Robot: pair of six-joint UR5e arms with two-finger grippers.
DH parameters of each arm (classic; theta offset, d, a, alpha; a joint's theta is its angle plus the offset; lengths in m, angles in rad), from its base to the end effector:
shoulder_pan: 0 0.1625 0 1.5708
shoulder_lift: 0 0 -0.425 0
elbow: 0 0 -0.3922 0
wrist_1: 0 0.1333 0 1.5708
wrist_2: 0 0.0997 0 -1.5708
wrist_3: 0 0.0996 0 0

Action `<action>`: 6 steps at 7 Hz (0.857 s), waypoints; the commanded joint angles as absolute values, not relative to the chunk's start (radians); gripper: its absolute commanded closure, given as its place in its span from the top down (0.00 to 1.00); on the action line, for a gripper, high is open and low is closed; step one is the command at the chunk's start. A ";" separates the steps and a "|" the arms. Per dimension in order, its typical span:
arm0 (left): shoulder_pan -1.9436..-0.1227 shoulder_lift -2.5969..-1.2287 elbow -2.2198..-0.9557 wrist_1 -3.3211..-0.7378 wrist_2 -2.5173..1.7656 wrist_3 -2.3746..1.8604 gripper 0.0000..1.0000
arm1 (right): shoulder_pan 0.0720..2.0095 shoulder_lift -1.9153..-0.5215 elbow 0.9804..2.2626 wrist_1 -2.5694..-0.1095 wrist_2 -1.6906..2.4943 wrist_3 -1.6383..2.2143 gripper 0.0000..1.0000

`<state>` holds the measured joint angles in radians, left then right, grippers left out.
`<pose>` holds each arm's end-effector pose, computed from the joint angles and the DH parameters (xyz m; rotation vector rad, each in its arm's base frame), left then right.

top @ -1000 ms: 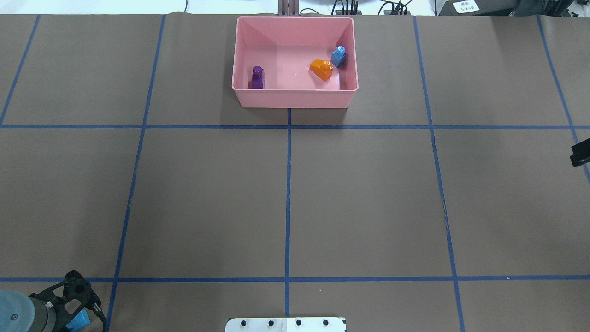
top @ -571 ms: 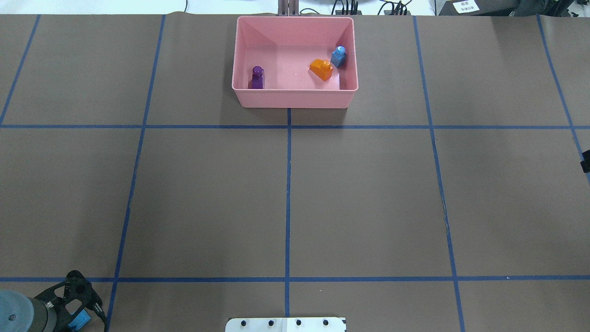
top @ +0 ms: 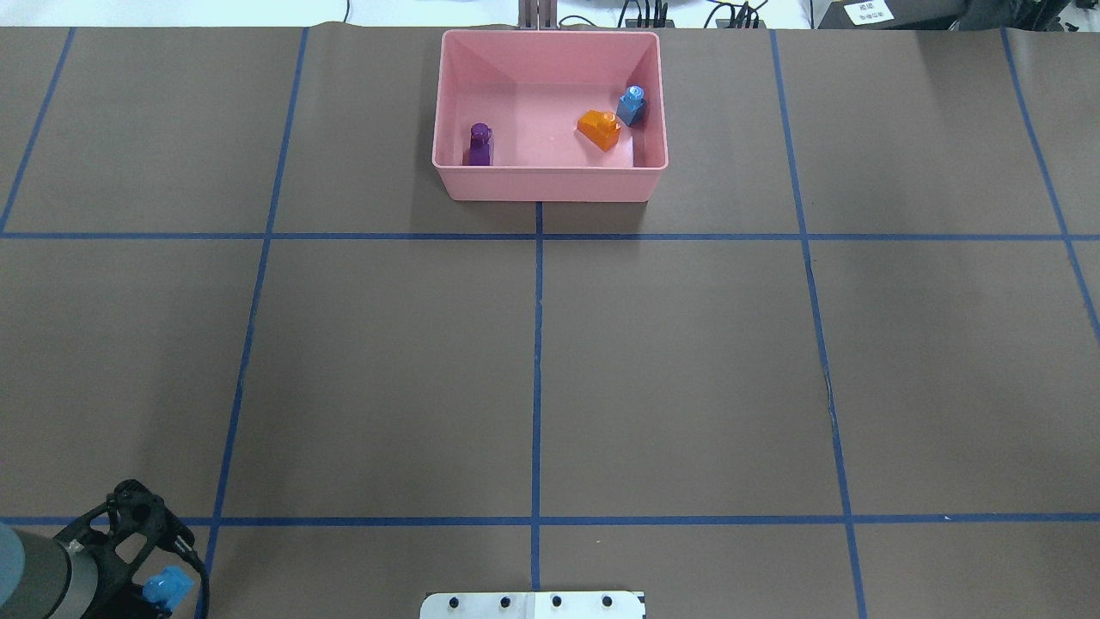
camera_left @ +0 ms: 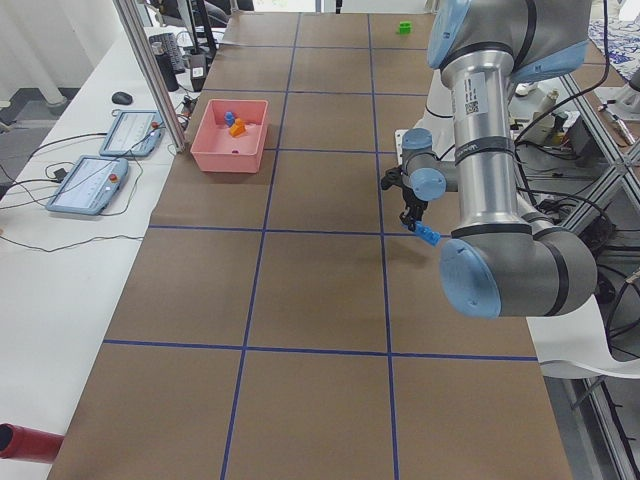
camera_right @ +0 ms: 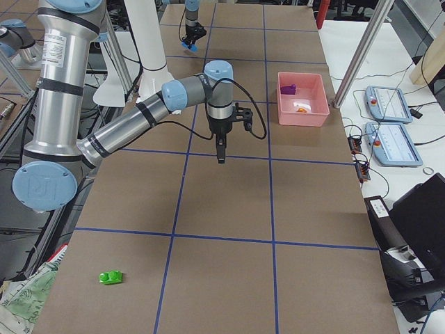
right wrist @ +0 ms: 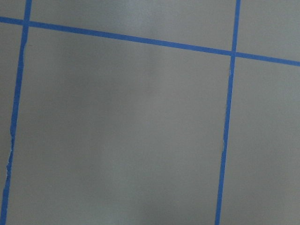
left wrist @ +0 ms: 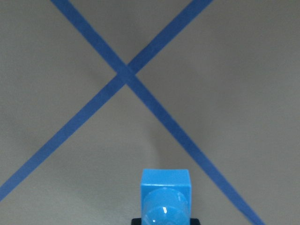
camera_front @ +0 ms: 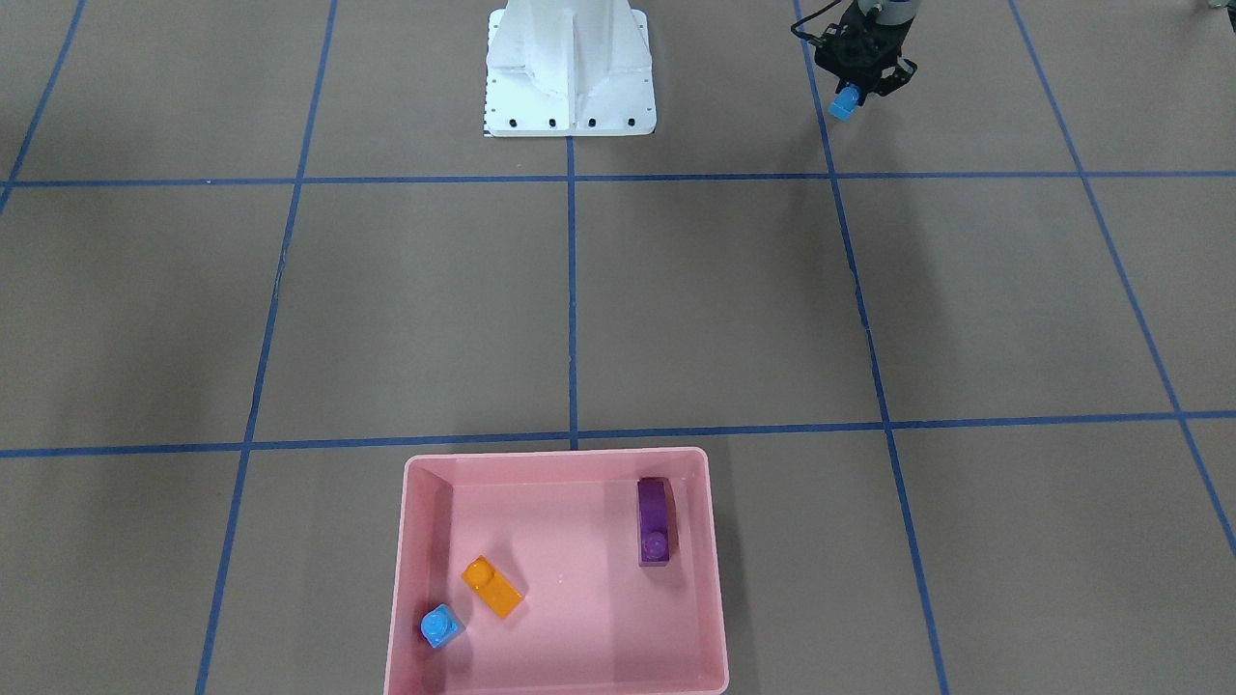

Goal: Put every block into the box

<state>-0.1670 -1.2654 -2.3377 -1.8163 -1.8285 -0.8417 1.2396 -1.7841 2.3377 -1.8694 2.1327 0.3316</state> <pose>0.3388 -0.1665 0.4017 0.0835 0.7533 0.6265 -0.0416 -0.3678 0.4281 0.0529 -0.6092 -0.0713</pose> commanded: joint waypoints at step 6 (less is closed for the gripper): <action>-0.763 -1.878 -2.213 -1.769 -2.040 -1.216 0.00 | 1.502 -1.942 2.136 -1.728 2.221 -0.092 0.99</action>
<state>-0.6830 -1.7457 -2.2816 -1.7772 -2.0376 -1.1656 1.4777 -1.9276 2.2156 -1.8082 2.2210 -0.0528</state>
